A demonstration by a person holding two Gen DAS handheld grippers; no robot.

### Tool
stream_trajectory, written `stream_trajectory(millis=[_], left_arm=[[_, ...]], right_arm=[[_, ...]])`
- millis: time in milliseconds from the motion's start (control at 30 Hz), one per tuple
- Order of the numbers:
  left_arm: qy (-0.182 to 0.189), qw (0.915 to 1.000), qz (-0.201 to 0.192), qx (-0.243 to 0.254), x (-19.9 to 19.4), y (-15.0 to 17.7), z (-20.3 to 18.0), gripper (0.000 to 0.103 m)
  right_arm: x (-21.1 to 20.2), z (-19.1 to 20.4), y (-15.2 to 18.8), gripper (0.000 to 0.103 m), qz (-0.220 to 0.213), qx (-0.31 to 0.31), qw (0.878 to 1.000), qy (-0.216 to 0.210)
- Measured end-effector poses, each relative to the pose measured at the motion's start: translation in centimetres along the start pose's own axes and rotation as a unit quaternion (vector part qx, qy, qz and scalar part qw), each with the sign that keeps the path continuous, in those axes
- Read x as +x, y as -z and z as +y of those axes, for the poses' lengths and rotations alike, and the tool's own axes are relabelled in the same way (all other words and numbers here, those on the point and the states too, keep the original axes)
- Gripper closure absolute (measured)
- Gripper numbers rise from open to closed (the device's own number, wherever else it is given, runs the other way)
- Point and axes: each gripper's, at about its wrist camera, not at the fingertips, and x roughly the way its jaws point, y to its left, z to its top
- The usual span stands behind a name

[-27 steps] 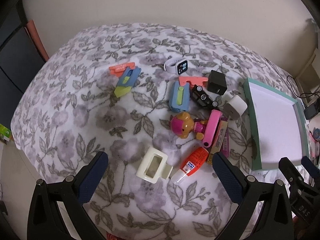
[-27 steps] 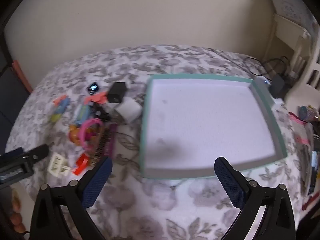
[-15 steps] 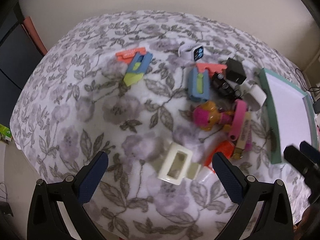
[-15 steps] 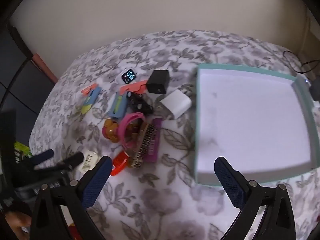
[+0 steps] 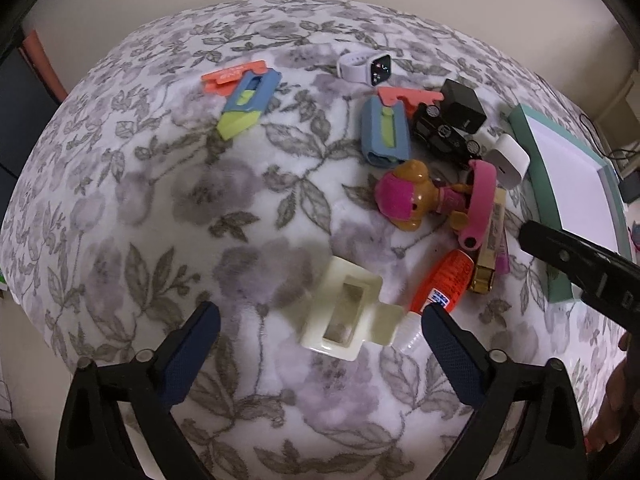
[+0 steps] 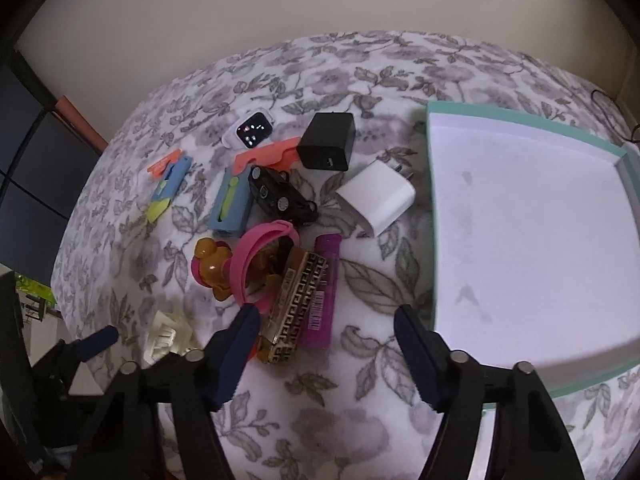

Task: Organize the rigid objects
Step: 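Move the left tool to the cream claw clip while the right tool approaches the gold harmonica, then close the left tool on the cream clip while the right tool closes on the harmonica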

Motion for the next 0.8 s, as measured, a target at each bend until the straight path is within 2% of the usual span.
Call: stream_trajectory(millis=[133, 300, 367, 433, 567, 800], left_arm=[[0.007, 0.9999, 0.010, 0.004, 0.4, 0.1, -0.2, 0.016], [0.018, 0.9997, 0.018, 0.001, 0.9, 0.2, -0.1, 0.024], [0.024, 0.9995, 0.023, 0.000, 1.2, 0.2, -0.2, 0.034], [0.034, 0.9990, 0.029, -0.001, 1.5, 0.2, -0.1, 0.040], [0.041, 0.9985, 0.036, 0.001, 2.4, 0.2, -0.2, 0.049], [0.038, 0.9987, 0.035, 0.000, 2.8, 0.0, -0.4, 0.050]], right_arm=[[0.8, 0.7, -0.1, 0.048, 0.004, -0.003, 1.000, -0.007], [1.8, 1.7, -0.1, 0.056, 0.015, -0.012, 1.000, -0.010], [2.1, 1.9, 0.0, 0.060, 0.019, -0.017, 1.000, -0.007], [2.5, 2.1, -0.1, 0.065, 0.023, -0.020, 1.000, -0.006], [3.0, 2.4, -0.1, 0.065, 0.027, -0.024, 0.999, 0.006], [3.1, 2.8, -0.1, 0.066, 0.026, -0.039, 0.999, 0.020]])
